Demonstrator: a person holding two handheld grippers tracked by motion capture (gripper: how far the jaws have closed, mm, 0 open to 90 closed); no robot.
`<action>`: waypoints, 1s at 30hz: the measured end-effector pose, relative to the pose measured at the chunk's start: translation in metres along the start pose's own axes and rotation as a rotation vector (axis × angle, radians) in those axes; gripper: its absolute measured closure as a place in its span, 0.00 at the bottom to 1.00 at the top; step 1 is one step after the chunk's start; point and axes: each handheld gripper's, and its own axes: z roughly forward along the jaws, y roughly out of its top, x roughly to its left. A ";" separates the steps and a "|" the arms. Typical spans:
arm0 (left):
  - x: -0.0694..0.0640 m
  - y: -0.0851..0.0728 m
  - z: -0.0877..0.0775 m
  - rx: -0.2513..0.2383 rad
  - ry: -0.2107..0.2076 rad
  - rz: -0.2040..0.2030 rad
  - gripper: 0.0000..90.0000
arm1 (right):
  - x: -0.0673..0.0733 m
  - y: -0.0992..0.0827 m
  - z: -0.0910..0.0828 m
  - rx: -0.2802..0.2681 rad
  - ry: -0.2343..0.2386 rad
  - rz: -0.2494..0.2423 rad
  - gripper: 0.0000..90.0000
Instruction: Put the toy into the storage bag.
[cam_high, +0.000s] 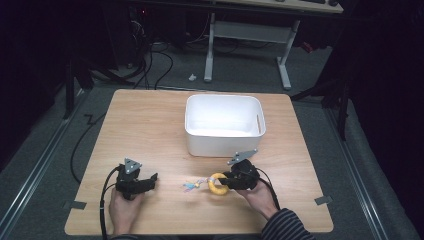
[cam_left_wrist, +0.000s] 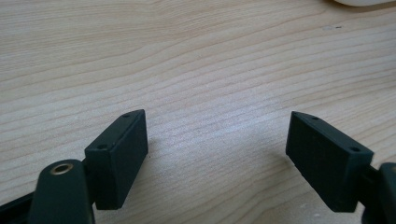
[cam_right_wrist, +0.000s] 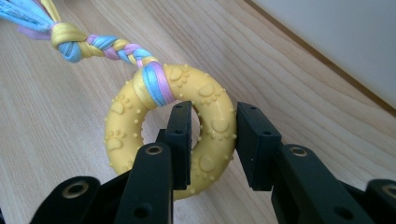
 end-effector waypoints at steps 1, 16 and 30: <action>0.000 0.000 0.000 0.001 0.001 0.002 0.24 | -0.001 -0.001 -0.002 -0.001 -0.002 -0.002 0.76; -0.005 0.000 0.001 0.010 0.005 0.036 0.23 | -0.007 -0.001 -0.042 -0.042 -0.038 -0.036 0.76; -0.005 0.001 0.001 0.009 0.008 0.035 0.23 | -0.011 0.013 -0.087 -0.103 -0.073 -0.066 0.76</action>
